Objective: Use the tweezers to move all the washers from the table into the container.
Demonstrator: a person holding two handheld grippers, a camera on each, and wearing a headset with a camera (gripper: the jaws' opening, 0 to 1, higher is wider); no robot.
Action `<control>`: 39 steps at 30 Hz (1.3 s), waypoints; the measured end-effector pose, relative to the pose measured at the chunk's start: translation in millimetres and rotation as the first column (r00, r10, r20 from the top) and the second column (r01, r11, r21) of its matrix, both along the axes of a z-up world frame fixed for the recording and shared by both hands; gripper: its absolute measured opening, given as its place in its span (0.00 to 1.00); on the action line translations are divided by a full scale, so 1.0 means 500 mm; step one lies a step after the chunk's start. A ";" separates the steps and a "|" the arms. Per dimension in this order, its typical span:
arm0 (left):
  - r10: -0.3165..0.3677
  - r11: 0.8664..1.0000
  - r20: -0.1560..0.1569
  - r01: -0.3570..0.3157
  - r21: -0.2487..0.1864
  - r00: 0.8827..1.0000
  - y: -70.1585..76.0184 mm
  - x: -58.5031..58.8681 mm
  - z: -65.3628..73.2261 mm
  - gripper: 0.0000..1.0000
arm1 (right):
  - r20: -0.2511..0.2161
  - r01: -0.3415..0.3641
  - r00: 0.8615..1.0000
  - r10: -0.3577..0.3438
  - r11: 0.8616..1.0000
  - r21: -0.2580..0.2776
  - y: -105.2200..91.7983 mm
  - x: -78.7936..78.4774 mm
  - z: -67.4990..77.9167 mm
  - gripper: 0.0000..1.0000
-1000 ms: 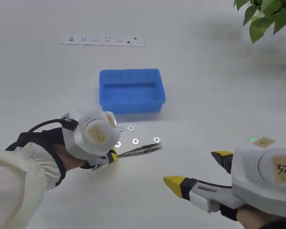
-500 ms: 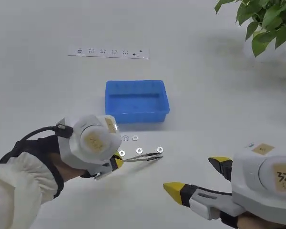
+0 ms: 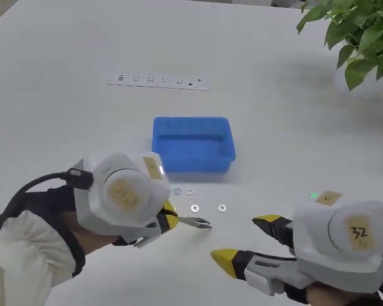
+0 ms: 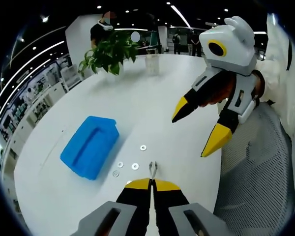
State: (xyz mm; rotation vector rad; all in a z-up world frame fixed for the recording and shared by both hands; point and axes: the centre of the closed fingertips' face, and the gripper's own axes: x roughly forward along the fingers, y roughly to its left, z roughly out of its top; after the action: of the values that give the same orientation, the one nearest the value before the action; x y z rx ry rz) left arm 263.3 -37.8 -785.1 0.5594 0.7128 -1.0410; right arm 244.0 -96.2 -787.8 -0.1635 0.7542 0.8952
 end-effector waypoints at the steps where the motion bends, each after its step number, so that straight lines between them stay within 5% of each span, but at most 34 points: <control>1: -0.006 1.000 0.004 0.006 -0.003 1.000 -0.001 -0.002 0.005 0.00 | 0.000 -0.031 1.000 0.031 1.000 -0.002 0.008 -0.003 0.000 0.47; 6: -0.053 0.999 0.003 0.053 0.007 0.999 -0.005 -0.021 0.024 0.00 | 0.038 -0.219 0.975 0.221 0.975 -0.034 0.055 -0.016 0.004 0.34; 12: -0.092 0.995 -0.015 0.092 0.023 0.996 0.003 -0.038 0.049 0.00 | 0.059 -0.333 0.941 0.333 0.943 -0.015 0.099 -0.017 0.022 0.26; 20: -0.160 0.985 -0.031 0.161 0.058 0.987 0.012 -0.062 0.076 0.00 | 0.084 -0.514 0.851 0.518 0.855 -0.069 0.149 -0.037 0.030 0.17; 27: -0.199 0.977 -0.044 0.202 0.072 0.979 0.009 -0.077 0.096 0.00 | 0.092 -0.581 0.803 0.589 0.807 -0.101 0.162 -0.042 0.036 0.12; 39: -0.239 0.967 -0.048 0.242 0.073 0.970 0.000 -0.088 0.119 0.00 | 0.076 -0.635 0.761 0.645 0.763 -0.120 0.167 -0.055 0.033 0.05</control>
State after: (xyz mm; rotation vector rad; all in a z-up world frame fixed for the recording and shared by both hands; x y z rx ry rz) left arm 219.2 -37.8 -725.4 0.7086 0.7347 -1.2565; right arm 216.5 -12.5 -771.3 -0.5762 0.6320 1.4965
